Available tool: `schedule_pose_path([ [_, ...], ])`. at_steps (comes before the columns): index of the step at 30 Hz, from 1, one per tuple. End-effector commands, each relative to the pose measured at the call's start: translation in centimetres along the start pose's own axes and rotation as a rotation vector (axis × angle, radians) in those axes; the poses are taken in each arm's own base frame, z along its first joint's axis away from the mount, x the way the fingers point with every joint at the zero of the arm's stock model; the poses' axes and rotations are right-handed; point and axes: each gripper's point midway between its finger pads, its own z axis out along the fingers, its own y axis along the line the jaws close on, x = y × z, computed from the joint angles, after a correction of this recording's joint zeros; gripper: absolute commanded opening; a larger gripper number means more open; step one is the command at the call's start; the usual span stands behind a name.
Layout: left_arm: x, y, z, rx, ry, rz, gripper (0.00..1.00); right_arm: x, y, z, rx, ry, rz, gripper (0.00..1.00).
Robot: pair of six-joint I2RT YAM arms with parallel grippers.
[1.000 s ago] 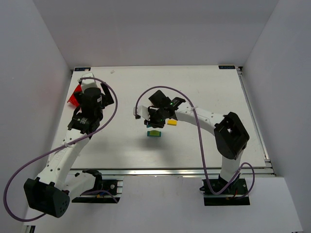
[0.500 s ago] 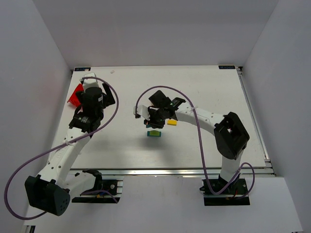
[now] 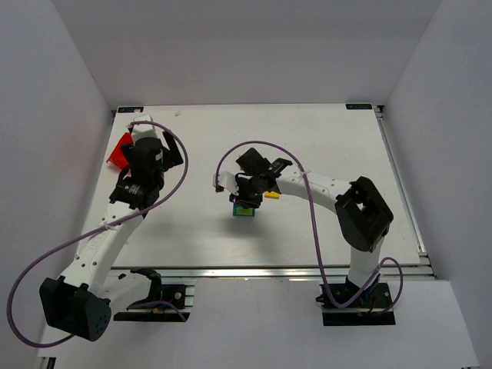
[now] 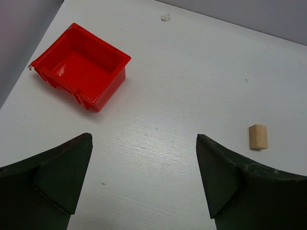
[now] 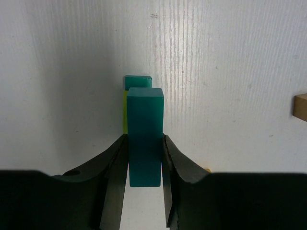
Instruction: Build the wood block tower
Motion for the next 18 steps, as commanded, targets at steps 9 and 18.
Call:
schedule_pose_path([
  [9,0.25,-0.21,0.24,0.008,-0.002,0.007,0.98,-0.61,-0.39,1.01,-0.004,-0.023,0.0,0.16],
  [18,0.39,-0.25,0.39,0.005,0.002,0.012,0.98,-0.62,-0.39,1.46,-0.007,-0.026,0.003,0.17],
])
